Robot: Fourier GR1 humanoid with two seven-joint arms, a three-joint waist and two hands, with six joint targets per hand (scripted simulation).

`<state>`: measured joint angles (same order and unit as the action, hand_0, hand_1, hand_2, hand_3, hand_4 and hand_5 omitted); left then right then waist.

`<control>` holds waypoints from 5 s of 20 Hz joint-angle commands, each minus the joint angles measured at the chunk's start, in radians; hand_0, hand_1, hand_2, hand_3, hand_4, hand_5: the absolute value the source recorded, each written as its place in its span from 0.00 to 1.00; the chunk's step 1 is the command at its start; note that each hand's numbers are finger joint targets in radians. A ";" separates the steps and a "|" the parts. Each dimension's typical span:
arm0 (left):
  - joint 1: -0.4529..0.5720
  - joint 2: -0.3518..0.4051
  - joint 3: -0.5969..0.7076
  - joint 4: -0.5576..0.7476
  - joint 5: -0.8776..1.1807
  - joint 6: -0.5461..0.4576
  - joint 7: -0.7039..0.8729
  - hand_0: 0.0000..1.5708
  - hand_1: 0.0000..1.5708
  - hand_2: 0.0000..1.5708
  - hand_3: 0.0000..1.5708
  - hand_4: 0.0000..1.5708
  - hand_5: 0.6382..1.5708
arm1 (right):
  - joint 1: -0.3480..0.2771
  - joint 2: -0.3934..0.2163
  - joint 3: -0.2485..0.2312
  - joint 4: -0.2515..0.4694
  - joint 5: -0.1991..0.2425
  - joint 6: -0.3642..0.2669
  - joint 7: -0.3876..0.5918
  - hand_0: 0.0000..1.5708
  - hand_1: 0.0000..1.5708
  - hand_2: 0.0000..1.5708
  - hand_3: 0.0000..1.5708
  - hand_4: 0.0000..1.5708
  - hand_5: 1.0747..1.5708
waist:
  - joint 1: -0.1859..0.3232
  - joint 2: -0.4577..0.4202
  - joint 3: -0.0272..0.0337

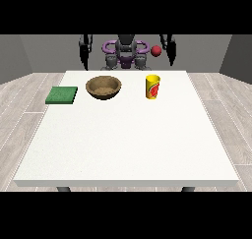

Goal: Pick the cup and pour the ball into the bowl, then pick the bowl and place it on the pad

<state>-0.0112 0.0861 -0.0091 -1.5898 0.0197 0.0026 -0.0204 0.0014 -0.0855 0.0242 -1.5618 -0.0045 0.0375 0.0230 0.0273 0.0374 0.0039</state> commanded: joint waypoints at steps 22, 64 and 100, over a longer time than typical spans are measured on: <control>-0.038 -0.034 -0.049 -0.200 0.066 0.041 -0.033 0.00 0.00 0.00 0.00 0.00 0.79 | -0.061 -0.024 -0.131 -0.046 -0.137 0.049 -0.111 0.00 0.00 0.00 0.00 0.00 0.98 | -0.042 -0.016 -0.0038; -0.508 0.065 0.187 0.865 -0.225 0.433 -0.748 0.84 0.84 1.00 1.00 0.53 0.94 | -0.367 -0.235 -0.310 0.380 -0.235 0.285 -0.428 0.00 0.00 0.00 0.00 0.00 0.97 | -0.210 0.296 -0.0044; -0.689 -0.085 -0.472 0.665 -1.154 0.489 0.306 0.43 0.43 1.00 0.98 0.57 1.00 | -0.350 -0.461 -0.449 0.932 -0.220 0.404 -0.544 0.00 0.00 0.00 0.00 0.00 0.96 | -0.006 -0.041 -0.0029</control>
<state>-0.6683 0.0108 -0.4026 -0.9153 -1.0448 0.4982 0.1828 -0.3012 -0.5057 -0.4177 -0.6501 -0.2148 0.4085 -0.5344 0.0371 -0.0272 0.0015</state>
